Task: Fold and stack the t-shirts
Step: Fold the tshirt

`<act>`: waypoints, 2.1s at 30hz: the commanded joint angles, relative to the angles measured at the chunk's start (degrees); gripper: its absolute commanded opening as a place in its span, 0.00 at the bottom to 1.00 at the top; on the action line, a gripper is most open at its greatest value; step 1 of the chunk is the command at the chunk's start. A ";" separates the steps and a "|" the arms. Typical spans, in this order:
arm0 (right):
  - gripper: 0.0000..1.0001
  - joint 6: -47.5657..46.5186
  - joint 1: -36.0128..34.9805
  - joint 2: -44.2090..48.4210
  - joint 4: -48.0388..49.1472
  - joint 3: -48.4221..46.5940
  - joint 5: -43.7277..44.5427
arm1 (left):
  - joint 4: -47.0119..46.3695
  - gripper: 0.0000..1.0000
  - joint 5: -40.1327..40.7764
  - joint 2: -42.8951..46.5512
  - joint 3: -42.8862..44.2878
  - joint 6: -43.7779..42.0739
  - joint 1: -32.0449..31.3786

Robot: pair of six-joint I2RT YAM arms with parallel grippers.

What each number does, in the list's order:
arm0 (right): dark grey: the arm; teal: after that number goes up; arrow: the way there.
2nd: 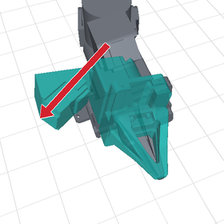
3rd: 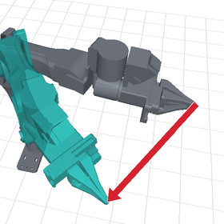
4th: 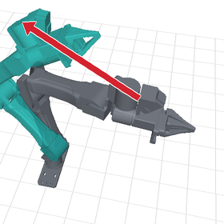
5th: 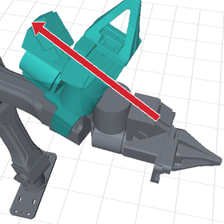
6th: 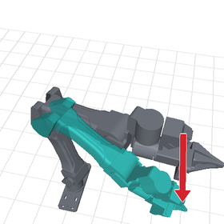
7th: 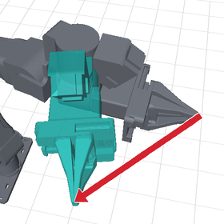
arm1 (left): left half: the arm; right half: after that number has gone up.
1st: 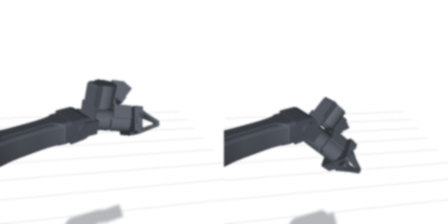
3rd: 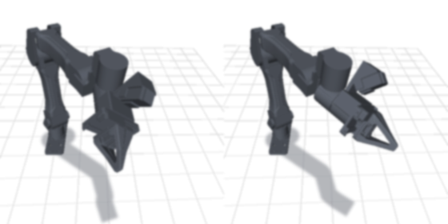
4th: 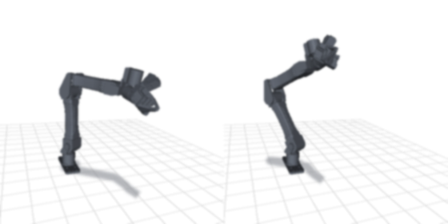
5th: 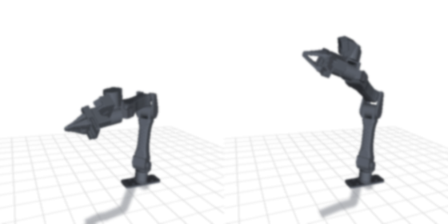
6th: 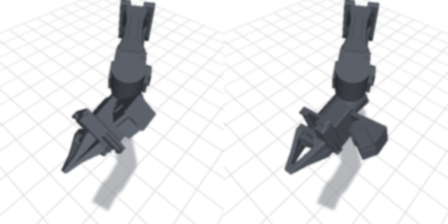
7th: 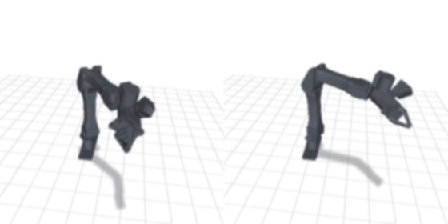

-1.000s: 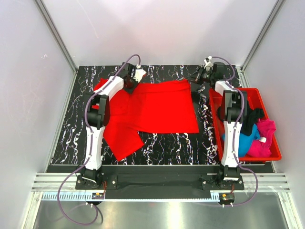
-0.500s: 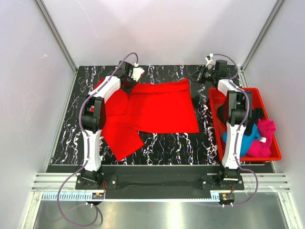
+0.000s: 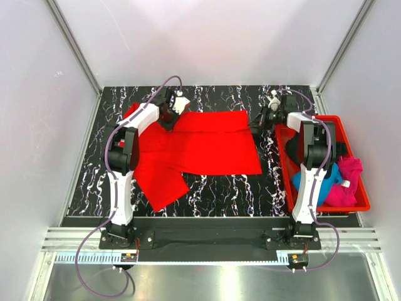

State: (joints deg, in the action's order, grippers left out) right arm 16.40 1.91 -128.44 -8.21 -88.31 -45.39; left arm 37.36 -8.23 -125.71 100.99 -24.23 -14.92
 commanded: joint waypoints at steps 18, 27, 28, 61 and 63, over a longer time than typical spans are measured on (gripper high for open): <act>0.40 -0.76 -0.07 -8.48 -13.94 -25.49 6.54 | 4.91 0.48 10.77 -9.99 21.87 12.53 3.67; 0.41 0.29 -0.77 -19.03 -17.02 -38.42 3.82 | 4.99 0.50 13.06 -14.12 23.46 19.03 6.83; 0.41 0.38 -0.86 -20.00 -16.93 -38.77 3.38 | 5.26 0.50 13.32 -14.47 23.81 19.39 7.01; 0.42 14.01 -1.65 -17.40 -5.50 -39.23 18.75 | 1.22 0.63 11.48 -3.36 20.92 25.90 8.33; 0.44 12.96 -1.56 -14.48 -8.13 -37.30 21.64 | 2.52 0.66 12.62 0.53 19.78 26.25 8.33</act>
State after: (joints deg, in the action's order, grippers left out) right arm 30.06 0.32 -150.58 -15.11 -126.52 -27.49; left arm 42.50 5.76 -137.71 121.16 0.40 -6.94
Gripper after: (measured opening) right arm 0.432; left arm 0.643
